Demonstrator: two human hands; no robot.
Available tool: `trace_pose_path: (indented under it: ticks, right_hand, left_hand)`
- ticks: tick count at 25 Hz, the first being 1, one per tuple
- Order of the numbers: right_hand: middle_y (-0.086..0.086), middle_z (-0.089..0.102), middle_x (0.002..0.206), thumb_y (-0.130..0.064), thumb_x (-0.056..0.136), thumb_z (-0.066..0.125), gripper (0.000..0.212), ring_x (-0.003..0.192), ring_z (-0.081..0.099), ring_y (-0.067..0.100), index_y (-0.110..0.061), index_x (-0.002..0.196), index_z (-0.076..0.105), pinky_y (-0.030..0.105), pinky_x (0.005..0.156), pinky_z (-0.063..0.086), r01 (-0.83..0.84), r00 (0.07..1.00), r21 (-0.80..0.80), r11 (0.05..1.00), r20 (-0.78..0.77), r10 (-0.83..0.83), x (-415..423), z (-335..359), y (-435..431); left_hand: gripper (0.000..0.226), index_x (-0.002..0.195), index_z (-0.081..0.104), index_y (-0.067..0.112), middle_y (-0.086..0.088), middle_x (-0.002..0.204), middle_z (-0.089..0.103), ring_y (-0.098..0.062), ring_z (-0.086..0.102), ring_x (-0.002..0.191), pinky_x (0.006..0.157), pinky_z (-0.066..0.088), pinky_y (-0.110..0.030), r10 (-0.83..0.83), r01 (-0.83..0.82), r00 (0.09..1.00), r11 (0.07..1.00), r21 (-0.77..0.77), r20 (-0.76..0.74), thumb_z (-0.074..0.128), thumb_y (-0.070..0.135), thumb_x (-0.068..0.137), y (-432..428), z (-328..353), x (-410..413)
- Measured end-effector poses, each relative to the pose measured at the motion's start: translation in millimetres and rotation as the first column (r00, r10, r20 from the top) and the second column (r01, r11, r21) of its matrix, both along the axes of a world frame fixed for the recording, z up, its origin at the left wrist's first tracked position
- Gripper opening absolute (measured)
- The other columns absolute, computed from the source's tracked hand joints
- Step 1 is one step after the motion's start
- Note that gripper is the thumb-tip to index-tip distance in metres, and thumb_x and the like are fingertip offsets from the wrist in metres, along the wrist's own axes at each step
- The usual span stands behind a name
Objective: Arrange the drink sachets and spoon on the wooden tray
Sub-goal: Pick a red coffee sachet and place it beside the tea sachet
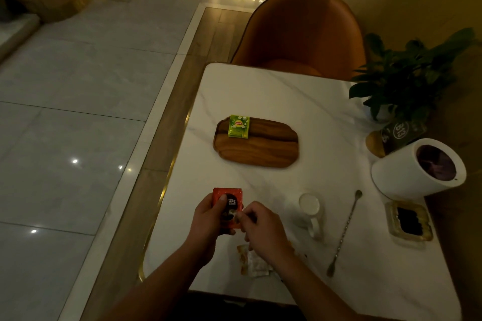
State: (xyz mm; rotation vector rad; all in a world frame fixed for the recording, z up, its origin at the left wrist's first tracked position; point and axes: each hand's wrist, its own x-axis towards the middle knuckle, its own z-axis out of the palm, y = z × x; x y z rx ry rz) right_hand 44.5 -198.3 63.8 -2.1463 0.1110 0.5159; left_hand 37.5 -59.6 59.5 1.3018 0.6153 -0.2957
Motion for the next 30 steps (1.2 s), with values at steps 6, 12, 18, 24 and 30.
trace_pose_path:
  ticks: [6, 12, 18, 24, 30]
  right_hand:
    - [-0.006, 0.065, 0.092, -0.041, 0.094, 0.057, 0.013, 0.076, 0.065, 0.013, -0.031, 0.100, 0.050, 0.036, 0.069, 0.058, 0.007, 1.000, -0.016, 1.000, -0.028, -0.007, 1, -6, 3]
    - [0.001, 0.068, 0.083, -0.033, 0.099, 0.053, 0.014, 0.061, 0.063, 0.013, -0.021, 0.097, 0.060, 0.033, 0.057, 0.059, 0.158, 0.981, 0.188, 0.969, -0.137, -0.134, 4, -10, 5]
    - [0.002, 0.072, 0.075, -0.025, 0.098, 0.056, 0.018, 0.055, 0.065, 0.011, -0.018, 0.083, 0.065, 0.026, 0.053, 0.057, 0.273, 0.960, 0.217, 0.937, -0.118, -0.253, 5, -13, 9]
    - [0.001, 0.071, 0.070, -0.022, 0.096, 0.059, 0.020, 0.052, 0.062, 0.007, -0.018, 0.079, 0.067, 0.021, 0.051, 0.053, 0.352, 0.935, 0.198, 0.915, -0.108, -0.337, 22, -19, 10]
    - [0.001, 0.061, 0.051, -0.016, 0.095, 0.061, 0.026, 0.044, 0.056, 0.012, -0.009, 0.071, 0.066, 0.024, 0.044, 0.049, 0.454, 0.891, 0.224, 0.863, -0.110, -0.440, 64, -32, -3]
  left_hand:
    - [0.022, 0.109, 0.068, 0.019, -0.006, 0.097, 0.078, -0.018, 0.077, 0.078, 0.059, 0.057, -0.028, 0.012, -0.011, 1.000, 0.995, 0.099, -0.013, 0.049, 0.029, 0.105, -6, -3, 0]
    - [0.025, 0.109, 0.069, 0.013, -0.011, 0.095, 0.077, -0.016, 0.074, 0.069, 0.054, 0.053, -0.028, 0.011, -0.008, 1.000, 0.995, 0.097, -0.028, 0.048, 0.028, 0.106, -5, -4, 3]
    - [0.027, 0.104, 0.068, 0.007, -0.017, 0.090, 0.075, -0.019, 0.068, 0.065, 0.051, 0.051, -0.028, 0.001, 0.001, 1.000, 0.996, 0.092, -0.018, 0.048, 0.025, 0.106, -10, -7, 9]
    - [0.030, 0.107, 0.070, 0.013, -0.014, 0.093, 0.077, -0.024, 0.069, 0.072, 0.052, 0.051, -0.030, -0.020, 0.020, 0.997, 1.000, 0.002, -0.072, 0.050, 0.035, 0.104, -7, -17, 28]
    - [0.027, 0.118, 0.066, 0.021, -0.006, 0.104, 0.072, -0.026, 0.070, 0.101, 0.069, 0.055, -0.030, -0.125, 0.115, 0.992, 0.925, 0.363, 0.006, 0.054, 0.039, 0.101, 22, -53, 63]
